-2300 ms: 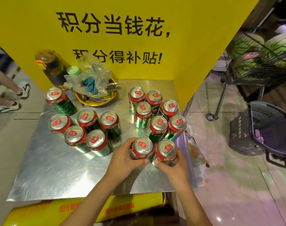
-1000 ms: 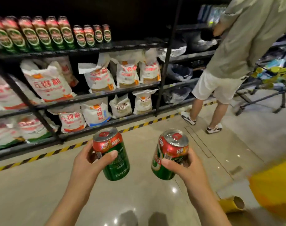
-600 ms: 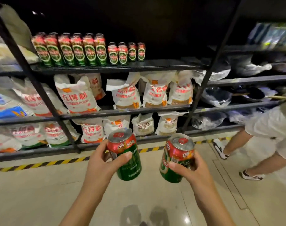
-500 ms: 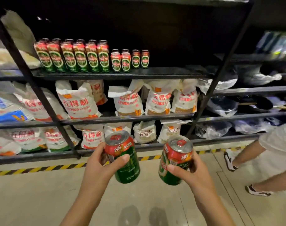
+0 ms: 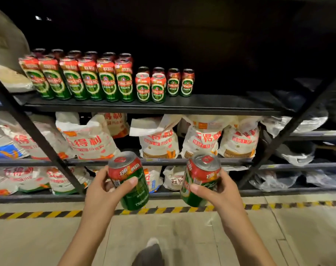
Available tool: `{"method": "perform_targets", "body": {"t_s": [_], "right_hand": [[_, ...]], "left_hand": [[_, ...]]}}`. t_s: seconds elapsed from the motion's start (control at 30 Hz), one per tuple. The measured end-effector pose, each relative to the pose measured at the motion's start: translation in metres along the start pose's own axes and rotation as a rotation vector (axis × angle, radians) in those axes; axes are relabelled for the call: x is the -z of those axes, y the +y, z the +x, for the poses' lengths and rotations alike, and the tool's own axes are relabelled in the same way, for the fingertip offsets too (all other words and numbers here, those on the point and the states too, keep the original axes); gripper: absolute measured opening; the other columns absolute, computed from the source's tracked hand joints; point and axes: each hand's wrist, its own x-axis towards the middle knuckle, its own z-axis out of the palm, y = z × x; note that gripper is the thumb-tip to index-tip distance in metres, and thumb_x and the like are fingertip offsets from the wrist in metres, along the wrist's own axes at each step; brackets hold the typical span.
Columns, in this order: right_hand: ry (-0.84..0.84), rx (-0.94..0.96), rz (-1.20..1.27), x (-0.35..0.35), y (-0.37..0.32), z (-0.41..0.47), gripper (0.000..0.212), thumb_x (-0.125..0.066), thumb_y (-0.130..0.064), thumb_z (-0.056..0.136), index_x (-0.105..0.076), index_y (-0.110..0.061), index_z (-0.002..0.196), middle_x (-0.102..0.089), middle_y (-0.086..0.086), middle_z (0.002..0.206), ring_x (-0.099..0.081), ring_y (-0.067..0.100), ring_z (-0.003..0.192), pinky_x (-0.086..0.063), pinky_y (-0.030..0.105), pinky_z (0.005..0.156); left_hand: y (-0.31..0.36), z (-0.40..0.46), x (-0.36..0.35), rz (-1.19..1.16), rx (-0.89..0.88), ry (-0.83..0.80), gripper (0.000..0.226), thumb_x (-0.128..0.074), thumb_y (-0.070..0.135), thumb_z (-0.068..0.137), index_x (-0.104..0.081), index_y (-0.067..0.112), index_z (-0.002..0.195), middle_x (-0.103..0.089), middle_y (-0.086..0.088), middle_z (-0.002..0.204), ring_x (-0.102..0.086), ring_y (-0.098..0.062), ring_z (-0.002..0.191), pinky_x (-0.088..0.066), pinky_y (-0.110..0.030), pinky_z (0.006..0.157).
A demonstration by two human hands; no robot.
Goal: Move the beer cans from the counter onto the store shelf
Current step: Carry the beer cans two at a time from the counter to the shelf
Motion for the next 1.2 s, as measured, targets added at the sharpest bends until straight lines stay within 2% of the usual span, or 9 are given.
{"method": "perform_targets", "body": {"t_s": [0.13, 0.33, 0.4, 0.5, 0.6, 0.77, 0.93, 1.07, 1.2], "right_hand": [[0.031, 0.005, -0.004, -0.004, -0.012, 0.063, 0.073, -0.086, -0.035, 0.043, -0.060, -0.032, 0.112, -0.071, -0.015, 0.101, -0.065, 0.000, 0.093, -0.051, 0.011, 0.070], [0.141, -0.069, 0.002, 0.005, -0.019, 0.138, 0.066, -0.091, -0.028, 0.048, -0.060, -0.035, 0.105, -0.071, -0.014, 0.094, -0.065, 0.001, 0.089, -0.048, 0.016, 0.071], [0.152, -0.088, -0.005, 0.012, -0.022, 0.160, 0.070, -0.094, -0.029, 0.046, -0.060, -0.035, 0.107, -0.071, -0.014, 0.096, -0.065, 0.003, 0.093, -0.049, 0.021, 0.076], [0.171, -0.092, -0.007, 0.023, -0.024, 0.195, 0.066, -0.090, -0.025, 0.051, -0.059, -0.033, 0.109, -0.070, -0.009, 0.104, -0.063, 0.010, 0.101, -0.049, 0.025, 0.079], [0.140, -0.074, -0.026, 0.032, -0.029, 0.234, 0.058, -0.085, -0.013, 0.062, -0.059, -0.029, 0.112, -0.070, -0.006, 0.103, -0.064, 0.011, 0.099, -0.049, 0.024, 0.078], [0.047, -0.016, -0.079, 0.043, -0.042, 0.298, 0.055, -0.087, -0.010, 0.061, -0.061, -0.031, 0.105, -0.072, -0.012, 0.094, -0.066, 0.002, 0.088, -0.051, 0.016, 0.073], [-0.044, 0.064, -0.160, 0.048, -0.048, 0.359, 0.056, -0.086, -0.012, 0.065, -0.057, -0.032, 0.108, -0.068, -0.011, 0.102, -0.062, -0.008, 0.089, -0.048, 0.005, 0.069], [-0.110, 0.084, -0.212, 0.048, -0.044, 0.400, 0.062, -0.084, -0.016, 0.068, -0.055, -0.028, 0.121, -0.065, -0.013, 0.111, -0.061, -0.006, 0.097, -0.048, 0.008, 0.074], [-0.160, 0.082, -0.227, 0.045, -0.038, 0.426, 0.064, -0.085, -0.020, 0.067, -0.055, -0.032, 0.122, -0.066, -0.014, 0.112, -0.062, -0.005, 0.100, -0.050, 0.011, 0.078]], "left_hand": [[0.013, 0.077, -0.020, 0.028, -0.023, -0.065, 0.049, -0.084, 0.034, 0.054, -0.059, 0.037, 0.097, -0.068, 0.024, 0.091, -0.062, 0.010, 0.083, -0.043, -0.017, 0.069], [0.023, 0.167, -0.071, 0.053, -0.028, -0.162, 0.040, -0.080, 0.013, 0.067, -0.061, 0.023, 0.101, -0.070, 0.005, 0.093, -0.065, -0.002, 0.083, -0.049, -0.014, 0.067], [0.025, 0.188, -0.091, 0.049, -0.026, -0.183, 0.040, -0.079, 0.011, 0.068, -0.061, 0.028, 0.099, -0.070, 0.010, 0.094, -0.064, 0.001, 0.084, -0.048, -0.019, 0.072], [0.027, 0.217, -0.117, 0.045, -0.021, -0.201, 0.044, -0.080, 0.010, 0.067, -0.059, 0.032, 0.099, -0.069, 0.020, 0.088, -0.063, 0.008, 0.082, -0.049, -0.012, 0.066], [0.032, 0.243, -0.139, 0.058, -0.018, -0.187, 0.051, -0.082, 0.012, 0.066, -0.058, 0.031, 0.107, -0.068, 0.015, 0.095, -0.061, 0.010, 0.087, -0.048, -0.007, 0.066], [0.040, 0.285, -0.166, 0.027, -0.013, -0.113, 0.053, -0.081, 0.008, 0.066, -0.058, 0.025, 0.111, -0.067, 0.010, 0.101, -0.062, 0.011, 0.084, -0.046, -0.003, 0.064], [0.038, 0.322, -0.195, 0.061, -0.011, -0.045, 0.058, -0.083, 0.018, 0.065, -0.058, 0.030, 0.116, -0.068, 0.014, 0.104, -0.063, 0.005, 0.091, -0.050, -0.013, 0.073], [0.032, 0.342, -0.215, 0.065, -0.012, 0.013, 0.062, -0.084, 0.018, 0.064, -0.057, 0.031, 0.119, -0.065, 0.018, 0.108, -0.059, 0.008, 0.097, -0.046, -0.010, 0.077], [0.029, 0.357, -0.224, 0.094, 0.007, 0.033, 0.063, -0.083, 0.019, 0.066, -0.053, 0.032, 0.121, -0.062, 0.021, 0.108, -0.056, 0.012, 0.095, -0.045, -0.002, 0.068]]}}
